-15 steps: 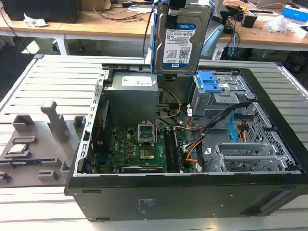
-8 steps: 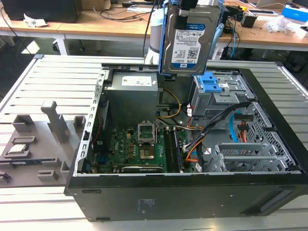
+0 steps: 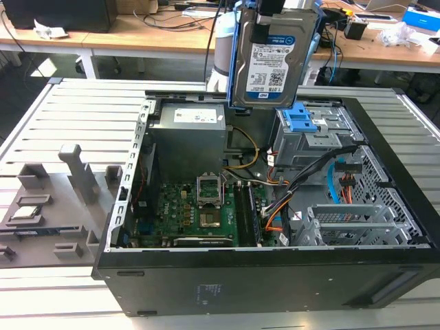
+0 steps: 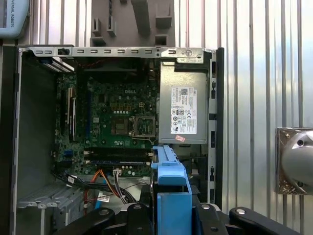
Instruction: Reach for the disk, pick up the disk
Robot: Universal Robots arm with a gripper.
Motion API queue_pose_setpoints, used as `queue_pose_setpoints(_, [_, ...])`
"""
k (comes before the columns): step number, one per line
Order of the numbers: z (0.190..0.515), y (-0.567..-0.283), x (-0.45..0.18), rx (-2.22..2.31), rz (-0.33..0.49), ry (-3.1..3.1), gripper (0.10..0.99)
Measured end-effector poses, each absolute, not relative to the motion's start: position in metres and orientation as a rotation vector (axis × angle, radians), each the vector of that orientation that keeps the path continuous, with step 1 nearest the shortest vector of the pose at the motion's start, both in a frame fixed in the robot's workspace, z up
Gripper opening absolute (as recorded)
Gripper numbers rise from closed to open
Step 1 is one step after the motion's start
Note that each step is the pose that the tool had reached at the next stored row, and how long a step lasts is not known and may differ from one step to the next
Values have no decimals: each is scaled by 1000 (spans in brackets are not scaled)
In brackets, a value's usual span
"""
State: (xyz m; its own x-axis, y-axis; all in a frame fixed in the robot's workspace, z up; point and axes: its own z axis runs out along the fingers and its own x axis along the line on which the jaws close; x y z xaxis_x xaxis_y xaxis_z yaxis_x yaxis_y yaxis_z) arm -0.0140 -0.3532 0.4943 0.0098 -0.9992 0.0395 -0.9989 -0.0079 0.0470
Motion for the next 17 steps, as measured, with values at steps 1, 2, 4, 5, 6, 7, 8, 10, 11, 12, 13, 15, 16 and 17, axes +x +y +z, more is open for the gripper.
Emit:
queue_pose_setpoints(1, [494,-355,-14,2188,-8,-2168,365])
queue_pose_setpoints(2, [494,-356,-14,2188,-8,-2169,365])
queue_pose_setpoints(4, [494,-360,-14,2188,-8,-2169,365])
queue_pose_setpoints(5, [494,-362,-14,2188,-8,-2169,365])
queue_pose_setpoints(6, [494,-365,-14,2188,-8,-2169,365])
queue_pose_setpoints(7, [494,-367,-14,2188,-8,-2168,365])
queue_pose_setpoints(8, [494,-368,-14,2188,-8,-2168,365])
queue_pose_setpoints(10, [494,-371,-14,2188,-8,-2168,365])
queue_pose_setpoints(11, [494,-372,-14,2188,-8,-2168,365])
queue_pose_setpoints(12, [494,-374,-14,2188,-8,-2169,365])
queue_pose_setpoints(13, [494,-379,-14,2188,-8,-2168,365])
queue_pose_setpoints(15, [494,-383,-14,2188,-8,-2169,365])
queue_pose_setpoints(16, [494,-385,-14,2188,-8,-2169,365])
queue_pose_setpoints(17, [494,-386,-14,2188,-8,-2169,365])
